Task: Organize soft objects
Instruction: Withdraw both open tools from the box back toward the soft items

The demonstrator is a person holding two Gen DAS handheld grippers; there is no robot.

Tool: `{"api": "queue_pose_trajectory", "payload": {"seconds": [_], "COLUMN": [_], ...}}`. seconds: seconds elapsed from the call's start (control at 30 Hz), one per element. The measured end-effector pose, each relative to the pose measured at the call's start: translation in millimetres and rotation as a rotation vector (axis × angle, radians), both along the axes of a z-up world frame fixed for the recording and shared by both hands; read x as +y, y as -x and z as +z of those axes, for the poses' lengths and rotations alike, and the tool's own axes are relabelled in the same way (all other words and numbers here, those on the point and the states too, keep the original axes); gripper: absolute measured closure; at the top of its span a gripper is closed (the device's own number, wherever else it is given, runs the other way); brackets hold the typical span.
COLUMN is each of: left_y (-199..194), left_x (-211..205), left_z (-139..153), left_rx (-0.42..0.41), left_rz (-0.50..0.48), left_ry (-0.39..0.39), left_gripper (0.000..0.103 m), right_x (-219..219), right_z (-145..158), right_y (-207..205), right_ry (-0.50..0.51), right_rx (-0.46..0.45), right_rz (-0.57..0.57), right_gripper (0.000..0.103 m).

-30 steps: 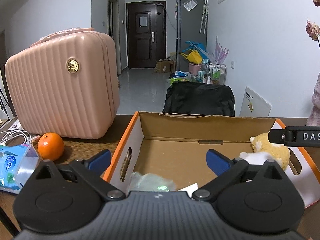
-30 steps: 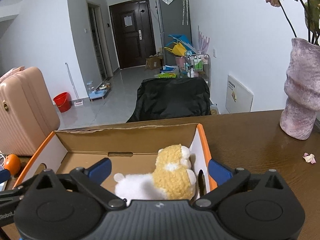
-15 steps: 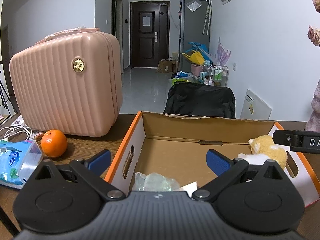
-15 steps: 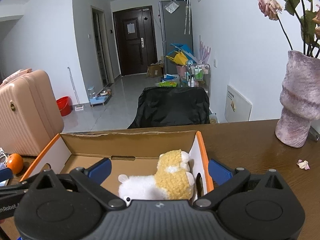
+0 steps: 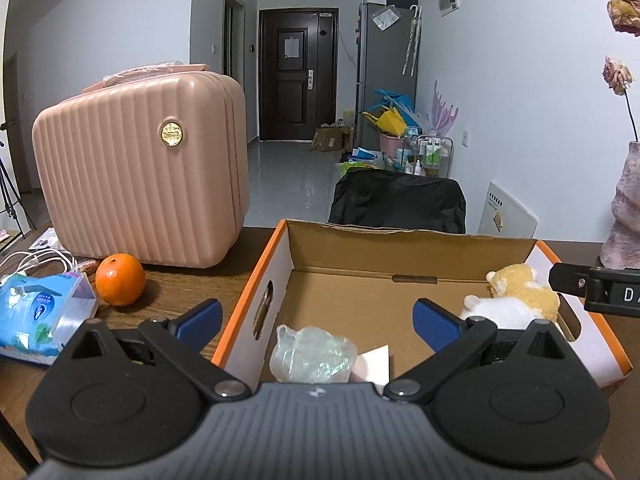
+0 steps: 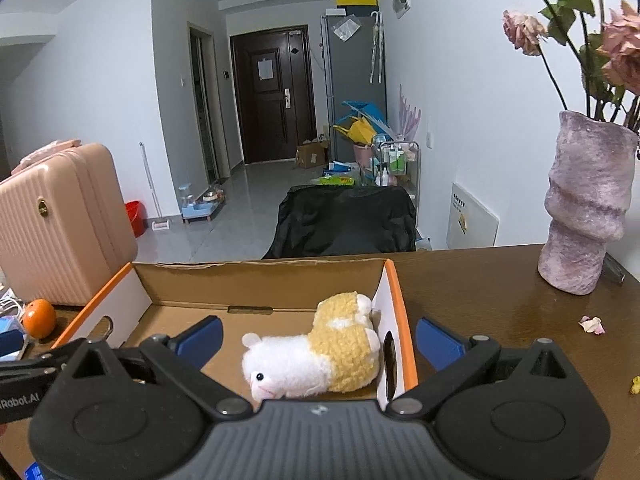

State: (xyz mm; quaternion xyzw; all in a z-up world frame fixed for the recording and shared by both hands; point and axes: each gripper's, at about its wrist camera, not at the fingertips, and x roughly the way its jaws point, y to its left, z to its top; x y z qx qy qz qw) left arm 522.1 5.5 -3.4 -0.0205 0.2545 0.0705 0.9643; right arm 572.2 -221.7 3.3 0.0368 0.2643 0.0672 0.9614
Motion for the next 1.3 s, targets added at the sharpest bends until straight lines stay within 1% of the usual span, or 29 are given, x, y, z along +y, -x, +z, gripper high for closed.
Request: {"api": "queue_pose_trajectory", "payload": {"seconds": [0.43,0.77,1.3], "left_y": [33.8,65.4,123.7], "left_x": [6.9,13.1,24.9], "left_z": [-1.0,-1.0,-1.8], "left_rx": [-0.014,-0.035,-0.053], "left_rz": [-0.001,0.005,0.004], "left_ry": [0.017,0.024,0.015], "left_gripper": [0.0,0.0,0.0], "right_x": [-10.2,-11.4,-5.8], "right_z": [-2.2,-5.4,-15.6], "right_y": [46.7,86.5,155.5], "right_ry": [-0.018,-0.009,0.023], "right_rx": [-0.057,-0.099,-0.13], "right_rz": [0.005,0.028,0.089], "right_gripper": [0.0,0.0,0.0]}}
